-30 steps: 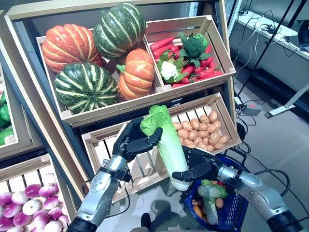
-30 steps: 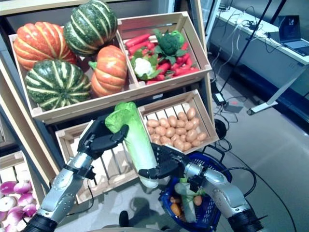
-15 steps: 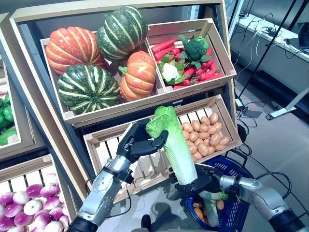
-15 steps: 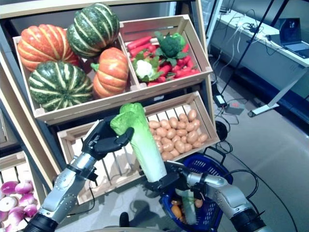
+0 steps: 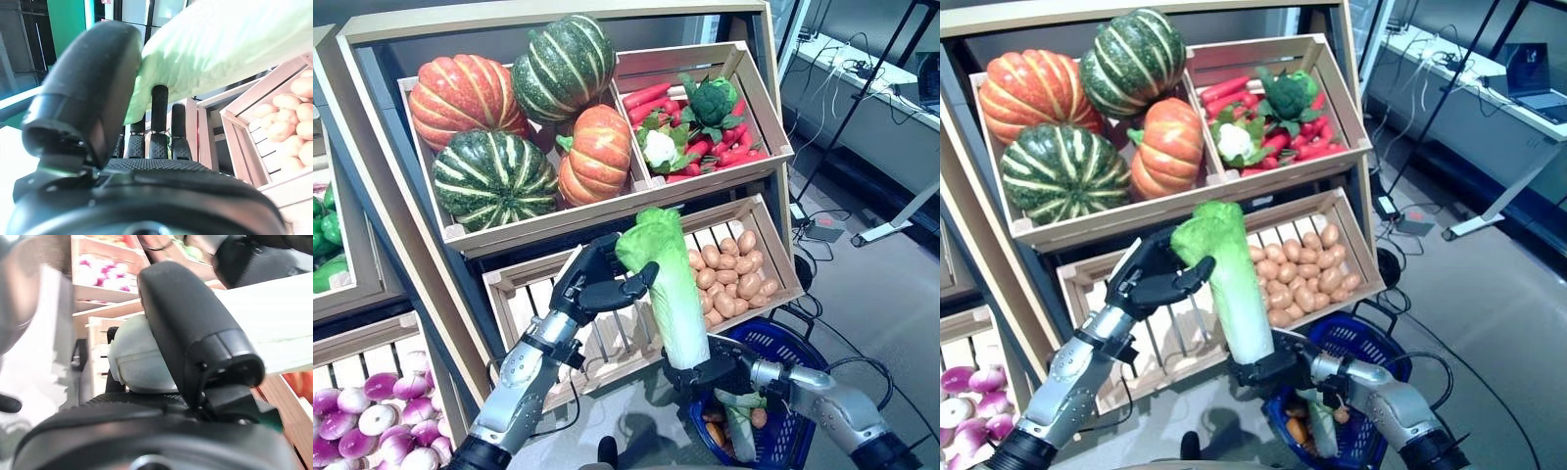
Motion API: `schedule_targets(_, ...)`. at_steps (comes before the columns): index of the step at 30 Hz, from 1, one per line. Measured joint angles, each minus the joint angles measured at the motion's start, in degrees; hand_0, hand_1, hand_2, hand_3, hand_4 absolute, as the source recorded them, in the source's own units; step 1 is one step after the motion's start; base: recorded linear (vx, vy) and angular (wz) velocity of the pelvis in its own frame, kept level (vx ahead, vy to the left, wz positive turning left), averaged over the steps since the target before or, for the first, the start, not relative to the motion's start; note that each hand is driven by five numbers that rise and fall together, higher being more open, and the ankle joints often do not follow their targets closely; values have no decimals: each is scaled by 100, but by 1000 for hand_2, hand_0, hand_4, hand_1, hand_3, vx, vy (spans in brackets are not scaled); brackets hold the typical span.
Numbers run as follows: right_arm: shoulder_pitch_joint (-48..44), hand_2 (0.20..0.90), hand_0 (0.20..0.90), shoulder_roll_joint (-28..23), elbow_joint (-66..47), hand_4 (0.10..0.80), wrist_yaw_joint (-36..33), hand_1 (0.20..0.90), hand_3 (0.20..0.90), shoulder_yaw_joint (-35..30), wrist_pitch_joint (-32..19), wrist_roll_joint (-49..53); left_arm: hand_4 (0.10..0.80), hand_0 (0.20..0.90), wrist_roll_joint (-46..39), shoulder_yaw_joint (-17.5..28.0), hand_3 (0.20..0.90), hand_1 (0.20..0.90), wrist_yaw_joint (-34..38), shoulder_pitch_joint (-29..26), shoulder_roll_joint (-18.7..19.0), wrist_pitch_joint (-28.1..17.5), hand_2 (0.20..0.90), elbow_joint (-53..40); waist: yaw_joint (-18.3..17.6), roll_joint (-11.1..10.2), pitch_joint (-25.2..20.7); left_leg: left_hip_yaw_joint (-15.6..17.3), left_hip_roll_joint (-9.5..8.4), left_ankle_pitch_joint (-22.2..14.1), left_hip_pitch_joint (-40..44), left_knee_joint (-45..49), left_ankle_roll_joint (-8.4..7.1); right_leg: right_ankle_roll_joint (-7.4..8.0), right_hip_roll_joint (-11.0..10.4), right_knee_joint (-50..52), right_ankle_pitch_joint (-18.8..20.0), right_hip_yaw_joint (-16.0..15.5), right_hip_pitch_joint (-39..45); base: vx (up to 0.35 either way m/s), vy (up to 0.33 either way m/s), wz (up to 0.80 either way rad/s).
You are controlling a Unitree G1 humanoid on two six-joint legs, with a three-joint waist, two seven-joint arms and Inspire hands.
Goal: Put vegetables into the basket
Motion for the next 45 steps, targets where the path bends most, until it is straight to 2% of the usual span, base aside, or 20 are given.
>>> schedule_targets(7,436,300,300,354,2,400,-422,300,300,-600,-763,407,800,900,-2,154,900,900,-137,46,12,27,900,-175,-110,28,-2,102,4,-20,1,-33,17,3,-9,0,-1,48,-24,-6,-4,-2)
schedule_targets(11,760,300,300,521,-11,400,-588,300,300,-996,-1334,839,800,900,-1,429,900,900,-156,177,8,141,900,-245,-146,107,-44,157,-6,-58,2,-35,16,24,-25,-38,14,161,-56,-13,-19,-12)
schedule_targets(14,959,300,300,985,-9,400,-879,300,300,-1384,-1848,1290,800,900,-2,673,900,900,-159,343,-36,220,900,-258,-206,171,-45,188,-8,-74,-1,-23,7,26,-26,-73,18,188,-58,-1,-5,-3)
schedule_targets(17,997,300,300,1180,-11,400,-939,300,300,-1570,-2145,1467,800,900,-3,797,900,900,-180,484,-67,344,900,-259,-278,217,-39,213,-11,-83,-1,-14,6,28,-30,-83,17,228,-63,6,-6,-3)
schedule_targets(21,1137,300,300,1654,7,400,-1474,300,300,-1827,-2779,1964,800,900,-1,821,900,900,-183,777,-113,407,900,-259,-301,291,-8,279,-5,-96,-28,-4,5,34,-30,-83,20,322,-130,-5,-17,-7)
schedule_targets(26,1080,300,300,1782,209,400,-2238,300,300,-1902,-3542,2355,800,900,-1,817,900,900,143,829,-140,366,900,-259,-293,469,55,276,6,-8,-446,2,32,42,-1,123,27,334,-650,-215,-2,-2)
schedule_targets(29,587,300,300,1873,575,400,-2728,300,300,-1993,-3985,2727,800,900,-1,776,900,900,542,583,-161,159,900,-177,-283,573,379,282,27,56,-966,243,67,32,-1,596,-43,347,-1272,-293,-33,-2)
schedule_targets(33,-1,300,300,2061,985,400,-3181,300,300,-2019,-4304,3307,800,900,9,818,900,900,979,87,-153,-283,900,-35,-248,444,1277,254,68,-11,-1530,869,76,-56,-104,1875,-521,324,-2089,-142,-49,12)
schedule_targets(37,-195,300,300,2179,1211,400,-3355,300,300,-2003,-4537,3474,800,900,89,891,900,900,1291,27,-135,-485,900,54,-110,312,1775,244,108,-250,-2039,1649,4,-193,-205,2949,-917,407,-2741,-85,-25,3)
schedule_targets(41,-617,300,300,2171,1710,400,-3367,300,300,-2029,-4764,4122,800,900,143,880,900,900,1475,-171,-138,-745,900,58,-69,312,2125,108,151,-502,-2563,2438,-19,-362,-308,3766,-1233,349,-3212,-62,-3,11)
schedule_targets(44,-940,300,300,2145,2121,400,-3417,300,300,-2028,-4906,4196,800,900,328,678,900,900,1691,-710,-136,-906,900,58,-5,326,2268,-7,175,-703,-3063,3143,-63,-481,-389,4444,-1482,286,-3640,-34,29,13)
schedule_targets(45,-1028,300,300,2142,2184,400,-3442,300,300,-2007,-4906,4189,800,900,368,613,900,900,1756,-865,-150,-943,900,59,20,329,2288,-53,179,-798,-3203,3391,-87,-473,-405,4641,-1525,279,-3746,24,31,5)
